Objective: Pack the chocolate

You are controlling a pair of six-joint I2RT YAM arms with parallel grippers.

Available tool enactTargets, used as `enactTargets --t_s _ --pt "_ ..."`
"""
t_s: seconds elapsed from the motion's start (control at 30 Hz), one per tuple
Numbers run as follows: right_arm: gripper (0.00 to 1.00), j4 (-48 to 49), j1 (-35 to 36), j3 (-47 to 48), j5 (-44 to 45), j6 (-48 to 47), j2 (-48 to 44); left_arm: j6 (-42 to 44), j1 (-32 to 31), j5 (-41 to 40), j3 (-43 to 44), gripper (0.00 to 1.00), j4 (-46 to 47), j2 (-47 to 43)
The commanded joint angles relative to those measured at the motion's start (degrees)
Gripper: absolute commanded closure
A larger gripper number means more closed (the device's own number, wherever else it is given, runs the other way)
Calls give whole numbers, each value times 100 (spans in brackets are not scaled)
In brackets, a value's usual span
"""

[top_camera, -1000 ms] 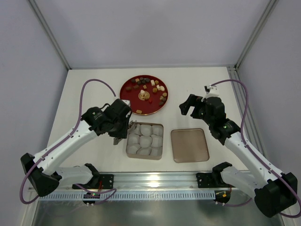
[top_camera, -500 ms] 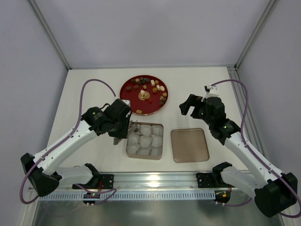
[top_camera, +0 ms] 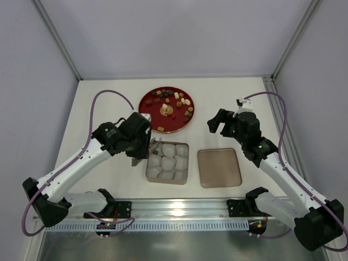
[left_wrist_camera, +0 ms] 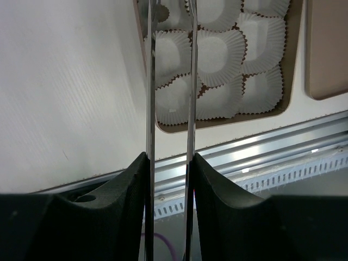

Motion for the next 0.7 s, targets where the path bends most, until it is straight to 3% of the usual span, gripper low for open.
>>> enactTargets --t_s 0.0,0.2,0.67 --pt "0 160 -11 76 8 -2 -51 -33 -29 245 522 63 53 -101" --pt "0 178 -2 111 -19 -11 10 125 -29 123 1346 62 53 399" --pt "0 -94 -11 261 -142 -107 -130 968 331 -423 3633 55 264 3298"
